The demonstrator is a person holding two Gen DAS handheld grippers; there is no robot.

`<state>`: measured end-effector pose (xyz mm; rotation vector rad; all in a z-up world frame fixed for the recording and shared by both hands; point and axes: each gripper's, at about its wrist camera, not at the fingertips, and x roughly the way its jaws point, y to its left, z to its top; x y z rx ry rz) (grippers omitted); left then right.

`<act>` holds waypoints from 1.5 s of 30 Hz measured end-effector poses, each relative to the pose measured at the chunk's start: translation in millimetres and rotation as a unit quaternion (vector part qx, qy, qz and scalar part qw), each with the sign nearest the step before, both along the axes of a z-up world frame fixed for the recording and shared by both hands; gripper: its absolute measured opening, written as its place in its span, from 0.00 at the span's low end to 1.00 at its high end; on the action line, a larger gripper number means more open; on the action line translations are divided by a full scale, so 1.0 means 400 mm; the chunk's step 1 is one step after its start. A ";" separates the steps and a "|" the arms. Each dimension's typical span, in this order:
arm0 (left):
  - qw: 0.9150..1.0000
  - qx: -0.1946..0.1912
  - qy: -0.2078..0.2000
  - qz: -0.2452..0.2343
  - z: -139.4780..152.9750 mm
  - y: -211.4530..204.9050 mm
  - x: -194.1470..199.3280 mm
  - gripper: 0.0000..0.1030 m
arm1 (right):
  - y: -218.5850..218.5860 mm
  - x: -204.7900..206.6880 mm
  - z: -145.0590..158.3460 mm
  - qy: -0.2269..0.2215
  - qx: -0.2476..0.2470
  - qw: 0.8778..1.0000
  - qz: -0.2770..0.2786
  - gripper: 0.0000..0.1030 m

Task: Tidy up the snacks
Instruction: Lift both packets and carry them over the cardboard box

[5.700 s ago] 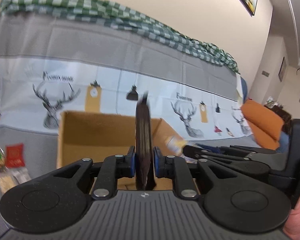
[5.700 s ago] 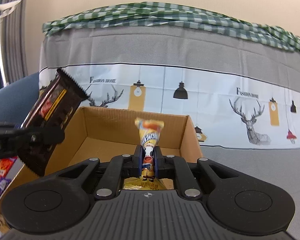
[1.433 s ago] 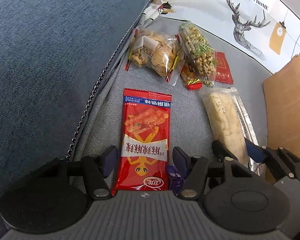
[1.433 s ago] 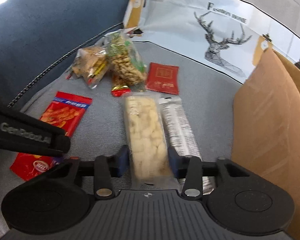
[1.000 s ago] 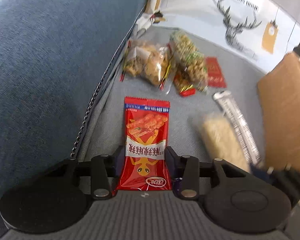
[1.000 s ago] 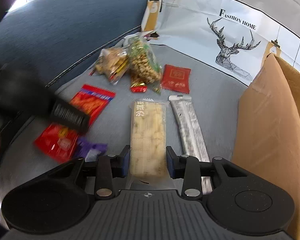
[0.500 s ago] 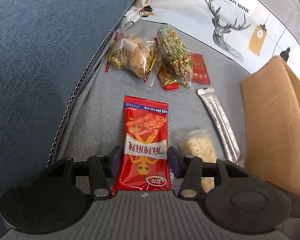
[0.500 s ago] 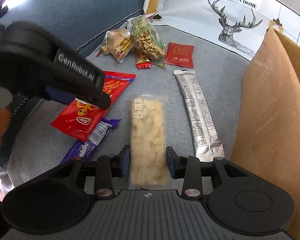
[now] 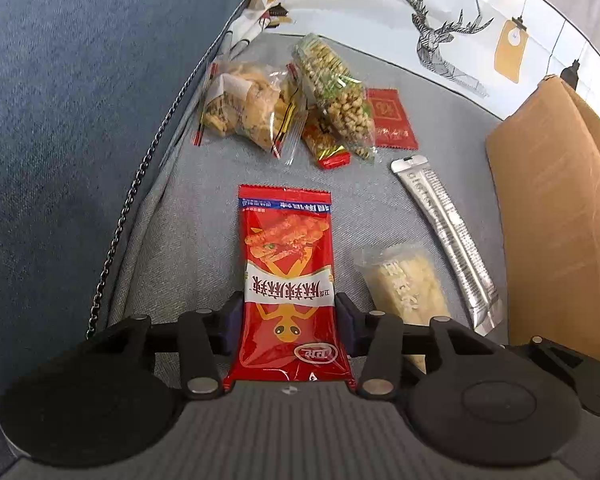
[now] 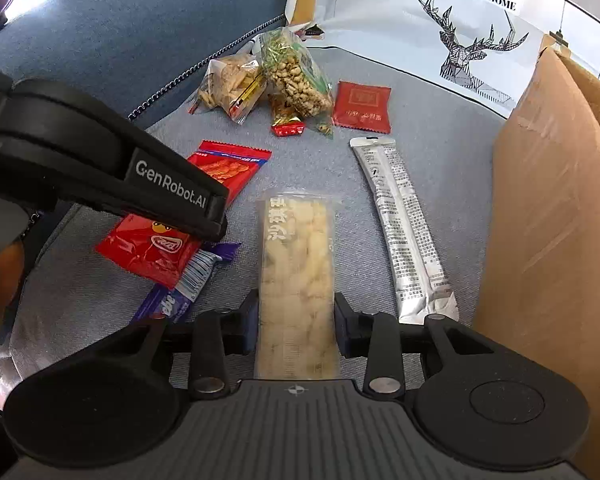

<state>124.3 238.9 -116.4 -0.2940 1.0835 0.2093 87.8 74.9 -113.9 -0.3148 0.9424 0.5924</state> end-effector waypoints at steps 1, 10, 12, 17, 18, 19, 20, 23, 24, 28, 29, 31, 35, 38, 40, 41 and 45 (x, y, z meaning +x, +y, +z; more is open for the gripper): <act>1.000 -0.002 -0.006 0.000 0.004 -0.001 -0.003 0.49 | -0.002 -0.001 0.002 -0.003 0.000 1.000 0.000 0.37; 0.998 -0.024 -0.065 0.010 0.058 -0.003 -0.040 0.49 | -0.026 -0.027 0.072 -0.053 0.012 0.999 -0.001 0.37; 0.996 -0.029 -0.080 0.015 0.073 -0.004 -0.049 0.48 | -0.032 -0.033 0.087 -0.064 0.014 0.998 -0.002 0.37; 0.991 -0.033 -0.125 0.027 0.114 -0.010 -0.075 0.48 | -0.064 -0.041 0.125 -0.090 0.032 0.995 -0.003 0.37; 0.990 -0.032 -0.136 0.028 0.123 -0.013 -0.081 0.48 | -0.070 -0.043 0.133 -0.096 0.039 0.995 -0.003 0.37; 0.988 -0.031 -0.147 0.030 0.133 -0.016 -0.088 0.48 | -0.078 -0.046 0.143 -0.102 0.047 0.994 -0.003 0.37; 0.986 -0.030 -0.158 0.031 0.142 -0.020 -0.094 0.48 | -0.087 -0.049 0.153 -0.107 0.055 0.993 -0.002 0.37; 0.981 -0.024 -0.191 0.033 0.169 -0.030 -0.113 0.48 | -0.115 -0.063 0.190 -0.132 0.082 0.988 0.005 0.37; 0.979 -0.022 -0.200 0.034 0.178 -0.034 -0.118 0.48 | -0.125 -0.070 0.203 -0.143 0.090 0.986 0.008 0.37; 0.971 -0.022 -0.235 0.039 0.210 -0.048 -0.139 0.48 | -0.173 -0.092 0.249 -0.195 0.116 0.974 0.022 0.37; 0.969 -0.020 -0.242 0.039 0.216 -0.054 -0.142 0.48 | -0.185 -0.095 0.257 -0.208 0.117 0.971 0.023 0.37; 0.966 -0.016 -0.256 0.039 0.228 -0.069 -0.143 0.48 | -0.215 -0.090 0.272 -0.227 0.122 0.966 0.021 0.37; 0.961 -0.021 -0.274 0.037 0.243 -0.098 -0.138 0.48 | -0.275 -0.071 0.295 -0.246 0.128 0.961 0.005 0.37; 0.959 -0.036 -0.279 0.032 0.244 -0.119 -0.121 0.48 | -0.322 -0.045 0.304 -0.249 0.129 0.960 -0.012 0.37; 0.958 -0.043 -0.282 0.030 0.246 -0.135 -0.112 0.48 | -0.353 -0.041 0.309 -0.250 0.129 0.959 -0.025 0.37; 0.957 -0.046 -0.284 0.027 0.246 -0.143 -0.109 0.48 | -0.366 -0.038 0.310 -0.250 0.129 0.959 -0.031 0.37; 0.953 -0.053 -0.297 0.013 0.249 -0.181 -0.097 0.48 | -0.420 -0.018 0.313 -0.251 0.130 0.958 -0.054 0.37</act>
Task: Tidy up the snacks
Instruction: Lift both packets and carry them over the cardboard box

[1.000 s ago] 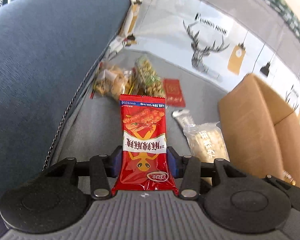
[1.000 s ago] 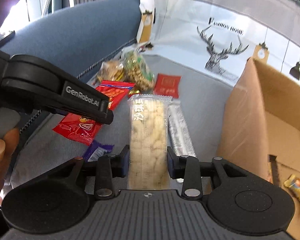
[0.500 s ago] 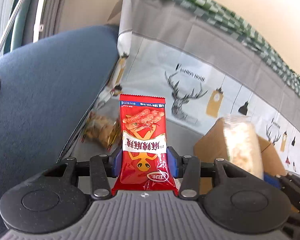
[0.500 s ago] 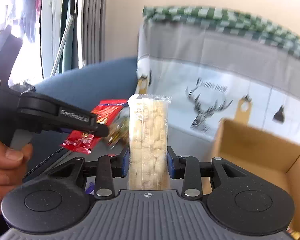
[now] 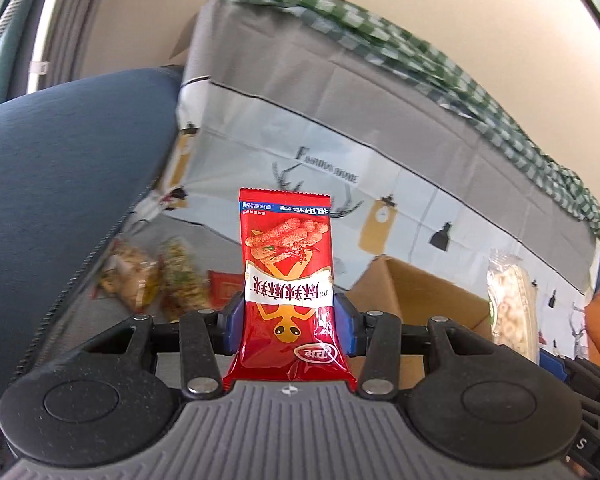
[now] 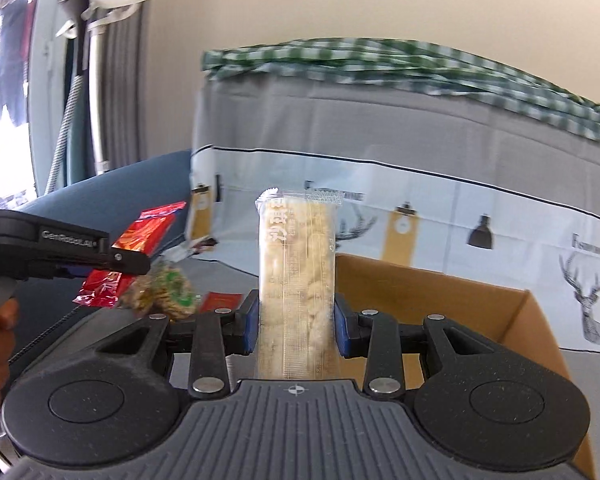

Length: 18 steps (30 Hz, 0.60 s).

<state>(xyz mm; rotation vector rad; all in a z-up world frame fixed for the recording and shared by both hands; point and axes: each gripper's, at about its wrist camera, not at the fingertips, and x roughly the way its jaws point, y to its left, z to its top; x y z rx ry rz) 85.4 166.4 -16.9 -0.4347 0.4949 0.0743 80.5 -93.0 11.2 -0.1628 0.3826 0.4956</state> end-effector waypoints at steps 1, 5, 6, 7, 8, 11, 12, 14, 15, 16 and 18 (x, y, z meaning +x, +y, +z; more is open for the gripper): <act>1.000 0.000 -0.005 -0.005 0.002 -0.012 0.002 0.48 | -0.014 0.004 0.001 -0.001 0.000 1.000 -0.006 0.37; 0.999 0.001 -0.024 -0.025 0.012 -0.064 0.009 0.48 | -0.067 0.010 -0.002 -0.003 0.000 1.000 -0.028 0.37; 0.999 0.000 -0.031 -0.031 0.014 -0.078 0.009 0.48 | -0.079 0.011 -0.003 -0.003 0.000 0.999 -0.033 0.37; 0.999 -0.001 -0.036 -0.037 0.016 -0.089 0.009 0.48 | -0.090 0.015 -0.004 -0.003 -0.001 0.999 -0.041 0.37; 0.998 -0.002 -0.041 -0.042 0.018 -0.102 0.007 0.48 | -0.099 0.020 -0.005 -0.002 -0.002 0.999 -0.047 0.37; 0.997 -0.003 -0.055 -0.055 0.024 -0.141 0.004 0.48 | -0.131 0.031 -0.009 0.003 -0.001 0.998 -0.068 0.37; 0.996 -0.001 -0.060 -0.059 0.025 -0.154 0.003 0.48 | -0.140 0.035 -0.010 0.005 -0.001 0.997 -0.075 0.37; 0.995 0.006 -0.070 -0.066 0.029 -0.181 -0.001 0.48 | -0.160 0.045 -0.014 0.010 -0.001 0.996 -0.089 0.37; 0.995 0.009 -0.075 -0.069 0.031 -0.193 -0.004 0.48 | -0.167 0.049 -0.015 0.014 0.000 0.995 -0.094 0.37; 0.994 0.012 -0.081 -0.072 0.034 -0.206 -0.007 0.48 | -0.177 0.053 -0.016 0.017 0.003 0.995 -0.100 0.37; 0.992 0.015 -0.091 -0.084 0.039 -0.231 -0.011 0.48 | -0.195 0.059 -0.017 0.024 0.013 0.994 -0.110 0.37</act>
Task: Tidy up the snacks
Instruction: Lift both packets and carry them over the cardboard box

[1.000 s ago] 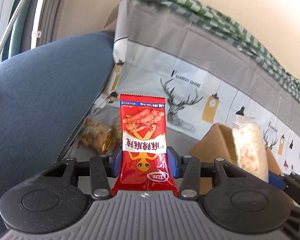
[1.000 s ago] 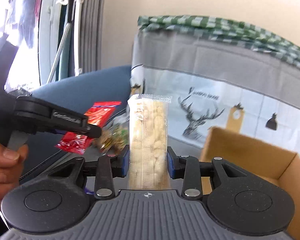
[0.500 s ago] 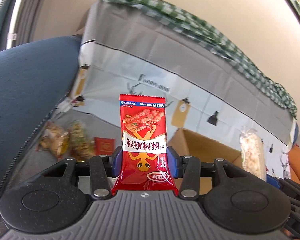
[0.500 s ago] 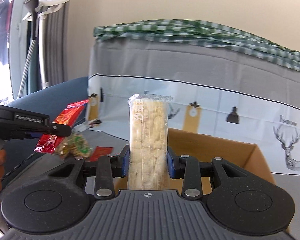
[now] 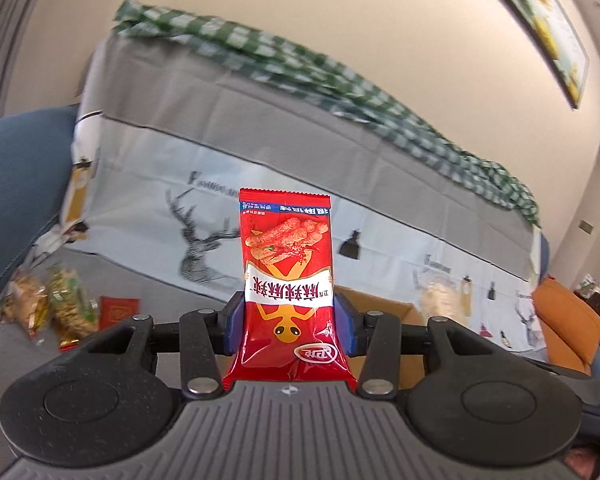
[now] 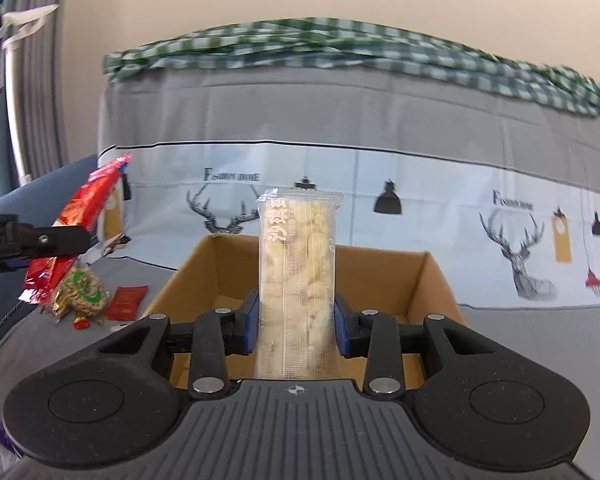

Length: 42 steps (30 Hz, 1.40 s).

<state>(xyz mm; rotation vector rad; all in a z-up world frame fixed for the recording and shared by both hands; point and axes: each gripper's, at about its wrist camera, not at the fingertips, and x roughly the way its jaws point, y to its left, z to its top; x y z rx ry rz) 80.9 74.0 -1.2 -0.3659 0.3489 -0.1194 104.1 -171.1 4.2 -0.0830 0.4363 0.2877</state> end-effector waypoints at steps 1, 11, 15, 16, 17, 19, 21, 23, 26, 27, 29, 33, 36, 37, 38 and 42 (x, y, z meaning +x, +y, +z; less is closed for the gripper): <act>1.000 0.002 -0.003 -0.006 0.001 -0.012 -0.001 0.48 | -0.009 0.004 0.000 0.003 0.005 1.000 -0.005 0.37; 0.998 0.028 -0.019 -0.058 -0.008 -0.111 -0.013 0.48 | -0.065 0.022 -0.004 0.005 0.016 0.998 -0.052 0.37; 0.997 0.029 -0.020 -0.071 -0.013 -0.135 -0.014 0.48 | -0.077 0.026 -0.007 0.005 0.018 0.998 -0.064 0.37; 0.997 0.030 -0.019 -0.074 -0.015 -0.141 -0.014 0.48 | -0.078 0.026 -0.008 0.005 0.018 0.998 -0.067 0.37; 0.996 0.031 -0.019 -0.076 -0.015 -0.146 -0.013 0.48 | -0.078 0.025 -0.008 0.004 0.017 0.997 -0.069 0.37; 0.996 0.031 -0.019 -0.081 -0.017 -0.154 -0.011 0.48 | -0.077 0.023 -0.007 0.003 0.017 0.997 -0.072 0.37; 0.996 0.031 -0.018 -0.085 -0.018 -0.160 -0.010 0.48 | -0.077 0.022 -0.007 0.002 0.016 0.997 -0.076 0.37; 0.995 0.032 -0.017 -0.088 -0.019 -0.163 -0.009 0.48 | -0.073 0.022 -0.006 0.001 0.016 0.997 -0.080 0.37; 0.995 0.033 -0.015 -0.090 -0.020 -0.164 -0.005 0.48 | -0.072 0.022 -0.007 0.001 0.015 0.996 -0.086 0.37; 0.995 0.033 -0.015 -0.090 -0.021 -0.163 -0.004 0.48 | -0.073 0.022 -0.008 0.001 0.014 0.996 -0.087 0.37; 0.995 0.032 -0.014 -0.089 -0.022 -0.162 -0.003 0.48 | -0.073 0.022 -0.008 0.000 0.014 0.996 -0.089 0.37; 0.995 0.032 -0.015 -0.091 -0.021 -0.164 -0.004 0.48 | -0.068 0.019 -0.005 -0.006 0.014 0.996 -0.093 0.37; 0.995 0.034 -0.016 -0.094 -0.020 -0.167 -0.004 0.48 | -0.068 0.017 -0.004 -0.010 0.012 0.995 -0.094 0.37; 0.995 0.034 -0.016 -0.094 -0.020 -0.167 -0.003 0.48 | -0.069 0.016 -0.004 -0.011 0.012 0.995 -0.094 0.37; 0.995 0.034 -0.016 -0.095 -0.020 -0.168 -0.003 0.48 | -0.069 0.016 -0.003 -0.012 0.011 0.995 -0.094 0.37; 0.995 0.034 -0.015 -0.098 -0.022 -0.170 -0.002 0.48 | -0.072 0.016 0.000 -0.015 0.011 0.995 -0.097 0.37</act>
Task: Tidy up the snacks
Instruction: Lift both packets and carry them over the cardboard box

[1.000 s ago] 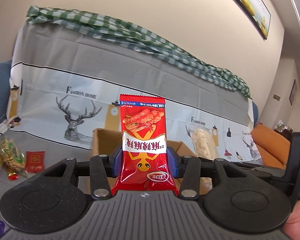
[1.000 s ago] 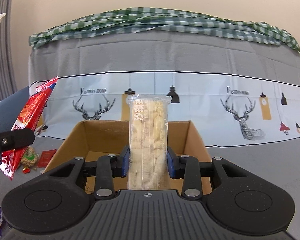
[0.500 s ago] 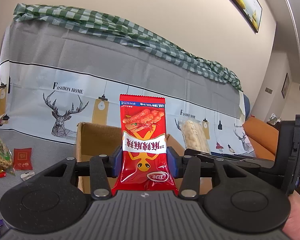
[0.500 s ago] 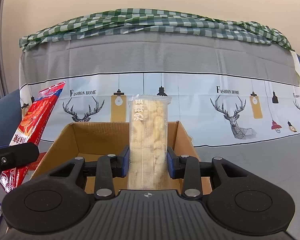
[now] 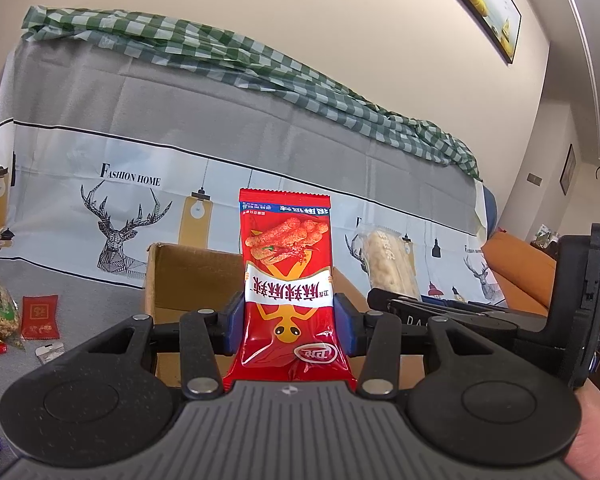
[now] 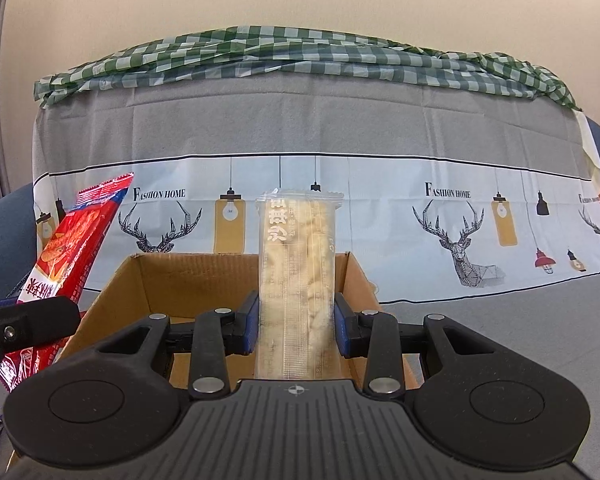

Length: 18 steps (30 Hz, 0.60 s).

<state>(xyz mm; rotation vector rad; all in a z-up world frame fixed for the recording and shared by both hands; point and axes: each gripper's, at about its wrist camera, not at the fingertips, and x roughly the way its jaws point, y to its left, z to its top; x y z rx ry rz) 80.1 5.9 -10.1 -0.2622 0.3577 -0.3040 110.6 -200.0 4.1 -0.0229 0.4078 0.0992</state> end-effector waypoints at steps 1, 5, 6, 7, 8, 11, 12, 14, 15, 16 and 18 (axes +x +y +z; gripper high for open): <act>1.000 0.000 0.000 -0.001 -0.001 -0.001 0.001 0.48 | -0.001 0.000 0.000 -0.001 0.000 1.000 -0.001 0.37; 1.000 -0.001 0.001 -0.003 0.000 0.000 0.008 0.48 | 0.008 -0.005 0.001 -0.004 -0.002 1.000 -0.004 0.36; 1.000 -0.001 0.001 -0.002 0.000 -0.001 0.009 0.48 | 0.009 -0.006 0.002 -0.005 -0.003 1.000 -0.005 0.36; 1.000 -0.002 0.001 -0.002 0.000 -0.001 0.009 0.48 | 0.009 -0.007 0.003 -0.007 -0.003 1.000 -0.005 0.37; 1.000 -0.003 0.001 -0.002 -0.001 -0.002 0.009 0.48 | 0.009 -0.009 0.004 -0.010 -0.005 1.000 -0.006 0.37; 1.000 -0.005 0.001 -0.004 -0.003 -0.006 0.012 0.48 | 0.010 -0.012 0.006 -0.014 -0.005 1.000 -0.007 0.36; 1.000 -0.004 0.001 -0.004 -0.003 -0.008 0.012 0.48 | 0.010 -0.012 0.006 -0.014 -0.006 1.000 -0.008 0.36; 1.000 -0.007 0.001 -0.007 -0.005 -0.008 0.014 0.48 | 0.008 -0.013 0.008 -0.017 -0.005 1.000 -0.009 0.36; 1.000 -0.009 0.002 -0.010 -0.005 -0.011 0.013 0.49 | 0.007 -0.014 0.008 -0.019 -0.006 1.000 -0.009 0.36; 1.000 -0.011 0.003 -0.017 -0.006 -0.013 0.014 0.49 | 0.006 -0.014 0.009 -0.020 -0.006 1.000 -0.009 0.37; 0.999 -0.011 0.010 -0.030 -0.008 -0.019 0.019 0.59 | 0.005 -0.013 0.010 -0.020 -0.002 1.000 -0.005 0.39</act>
